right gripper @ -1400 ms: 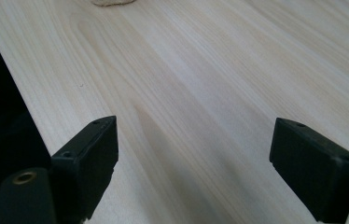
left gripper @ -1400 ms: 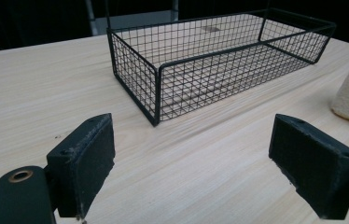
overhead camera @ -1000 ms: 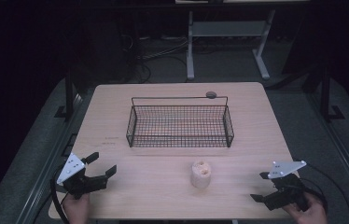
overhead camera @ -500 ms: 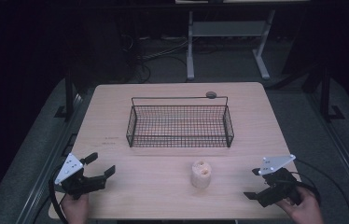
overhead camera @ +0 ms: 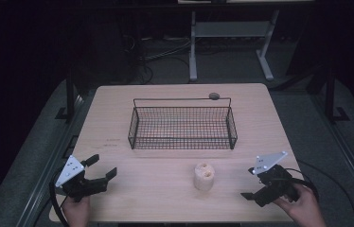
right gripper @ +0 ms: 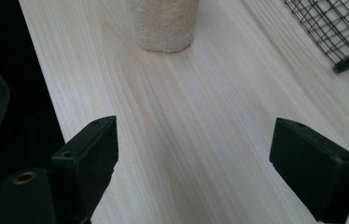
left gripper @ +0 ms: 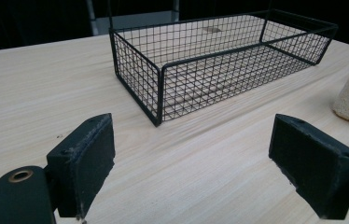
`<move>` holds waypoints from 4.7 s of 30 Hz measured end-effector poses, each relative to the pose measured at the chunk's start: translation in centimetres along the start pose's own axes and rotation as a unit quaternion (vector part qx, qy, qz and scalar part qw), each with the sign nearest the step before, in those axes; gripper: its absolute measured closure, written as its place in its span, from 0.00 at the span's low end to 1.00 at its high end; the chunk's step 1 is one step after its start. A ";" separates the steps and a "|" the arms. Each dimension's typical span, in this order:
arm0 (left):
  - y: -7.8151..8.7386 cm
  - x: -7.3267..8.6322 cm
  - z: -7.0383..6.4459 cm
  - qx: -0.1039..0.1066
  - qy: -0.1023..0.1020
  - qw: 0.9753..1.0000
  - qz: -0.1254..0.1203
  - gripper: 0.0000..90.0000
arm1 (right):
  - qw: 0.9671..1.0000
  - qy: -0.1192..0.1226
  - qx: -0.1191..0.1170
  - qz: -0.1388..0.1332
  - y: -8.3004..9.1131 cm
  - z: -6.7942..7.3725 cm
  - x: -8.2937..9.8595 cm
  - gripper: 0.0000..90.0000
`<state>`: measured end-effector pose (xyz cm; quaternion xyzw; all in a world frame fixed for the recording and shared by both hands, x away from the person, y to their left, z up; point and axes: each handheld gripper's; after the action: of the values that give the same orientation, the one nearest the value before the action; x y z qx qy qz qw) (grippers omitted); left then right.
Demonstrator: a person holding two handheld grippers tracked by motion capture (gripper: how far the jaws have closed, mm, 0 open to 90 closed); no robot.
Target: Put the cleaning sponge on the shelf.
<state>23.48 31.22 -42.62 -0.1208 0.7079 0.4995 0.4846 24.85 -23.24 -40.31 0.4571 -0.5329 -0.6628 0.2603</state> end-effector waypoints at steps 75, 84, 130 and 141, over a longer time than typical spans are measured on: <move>-0.1 0.1 0.5 0.006 0.007 1.000 -0.001 0.15 | 0.989 0.119 -0.042 0.071 -2.3 0.8 -12.3 0.16; -0.1 0.0 0.5 0.007 0.007 1.000 -0.002 0.15 | 0.988 0.122 -0.046 0.078 -2.6 0.8 -13.0 0.17; -0.1 0.1 0.6 0.009 0.011 1.000 -0.004 0.15 | 0.987 0.119 -0.059 0.090 -3.9 0.3 -14.3 0.30; -0.1 0.1 0.7 0.009 0.011 1.000 -0.004 0.15 | 0.987 0.118 -0.068 0.080 -3.2 -0.4 -14.2 0.30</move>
<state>23.86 31.77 -42.76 -0.1250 0.7172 0.4901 0.4794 32.02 -10.69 -38.65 0.4696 -0.4867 -0.6160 0.4039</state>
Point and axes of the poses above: each handheld gripper's, and its own axes: y roughly backward along the jaws, x roughly out of its underside, z roughly to its left, and after that the axes turned 15 degrees about z, right-handed
